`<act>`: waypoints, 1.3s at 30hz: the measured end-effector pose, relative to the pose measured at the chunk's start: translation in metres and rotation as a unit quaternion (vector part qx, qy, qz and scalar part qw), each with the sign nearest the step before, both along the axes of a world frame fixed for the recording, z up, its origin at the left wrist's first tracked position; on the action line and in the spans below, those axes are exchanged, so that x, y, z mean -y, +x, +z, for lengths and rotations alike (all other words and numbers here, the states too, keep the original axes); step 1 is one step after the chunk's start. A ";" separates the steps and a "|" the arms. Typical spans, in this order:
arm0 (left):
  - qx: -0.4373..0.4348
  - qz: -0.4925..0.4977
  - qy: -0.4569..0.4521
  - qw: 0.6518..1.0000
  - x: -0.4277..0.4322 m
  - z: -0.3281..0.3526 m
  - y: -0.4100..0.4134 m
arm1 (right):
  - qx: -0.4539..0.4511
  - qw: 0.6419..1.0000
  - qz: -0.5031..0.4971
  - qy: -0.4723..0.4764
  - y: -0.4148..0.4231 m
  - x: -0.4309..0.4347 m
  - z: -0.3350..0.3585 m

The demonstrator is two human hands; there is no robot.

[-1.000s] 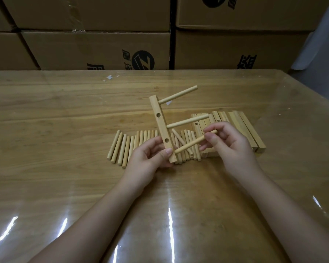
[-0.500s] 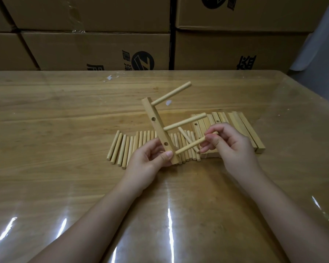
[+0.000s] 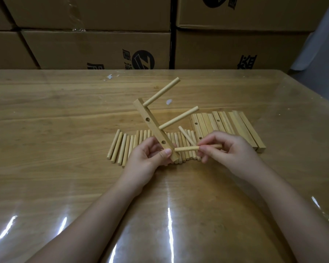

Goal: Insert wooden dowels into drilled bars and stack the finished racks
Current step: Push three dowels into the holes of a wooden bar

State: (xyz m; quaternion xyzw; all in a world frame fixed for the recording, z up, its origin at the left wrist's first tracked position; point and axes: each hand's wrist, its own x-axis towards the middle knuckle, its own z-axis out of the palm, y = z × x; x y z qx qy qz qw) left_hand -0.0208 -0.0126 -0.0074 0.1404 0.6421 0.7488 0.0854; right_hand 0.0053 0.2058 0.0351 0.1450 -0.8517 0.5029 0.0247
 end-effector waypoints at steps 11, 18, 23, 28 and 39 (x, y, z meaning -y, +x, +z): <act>-0.030 -0.005 -0.034 0.999 -0.001 -0.001 0.000 | -0.190 0.944 -0.020 0.269 0.000 0.009 -0.010; -0.035 0.004 -0.047 0.998 -0.003 -0.001 0.002 | -0.233 0.907 -0.032 0.349 0.007 0.019 -0.001; -0.027 0.003 -0.036 0.999 -0.003 -0.001 0.002 | -0.224 0.906 -0.030 0.357 0.009 0.023 0.001; -0.034 0.002 -0.046 0.998 -0.003 -0.001 0.003 | -0.210 0.908 -0.027 0.363 0.009 0.023 0.000; -0.065 0.021 -0.115 0.991 -0.001 -0.007 0.000 | -0.162 0.924 -0.019 0.344 0.005 0.022 -0.001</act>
